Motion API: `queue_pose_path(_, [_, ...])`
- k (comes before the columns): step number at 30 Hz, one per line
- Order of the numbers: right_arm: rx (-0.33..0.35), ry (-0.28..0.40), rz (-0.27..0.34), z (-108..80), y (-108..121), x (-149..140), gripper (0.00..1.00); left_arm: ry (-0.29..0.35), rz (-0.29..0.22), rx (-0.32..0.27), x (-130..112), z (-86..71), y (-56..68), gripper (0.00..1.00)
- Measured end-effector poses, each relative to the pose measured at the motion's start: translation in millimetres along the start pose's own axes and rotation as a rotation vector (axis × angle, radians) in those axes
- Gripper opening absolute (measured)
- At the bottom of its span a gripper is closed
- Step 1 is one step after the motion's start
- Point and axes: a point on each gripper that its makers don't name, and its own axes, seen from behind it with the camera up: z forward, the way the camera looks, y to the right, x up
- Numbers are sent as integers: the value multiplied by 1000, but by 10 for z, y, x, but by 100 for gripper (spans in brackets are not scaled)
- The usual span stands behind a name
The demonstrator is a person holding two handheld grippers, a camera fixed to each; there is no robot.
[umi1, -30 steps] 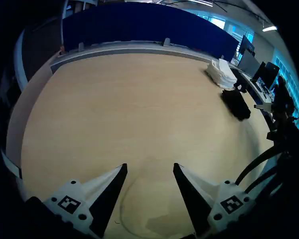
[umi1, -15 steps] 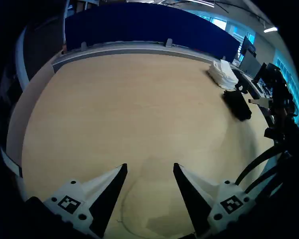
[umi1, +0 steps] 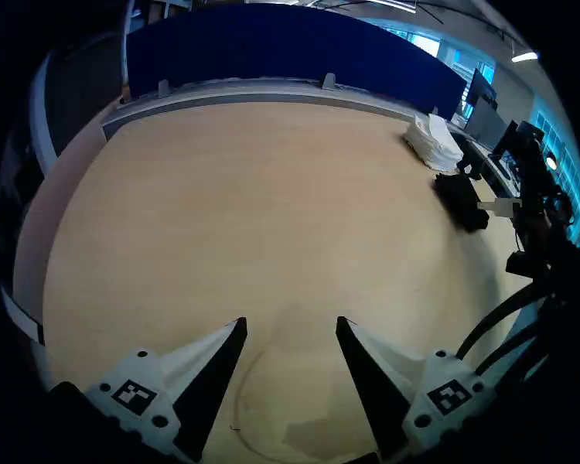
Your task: Fold towel
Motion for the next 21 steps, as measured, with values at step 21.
queue_pose_path(21, [-7,24,-20,56,6,70,99,-4,0,2,11,21,-8,85])
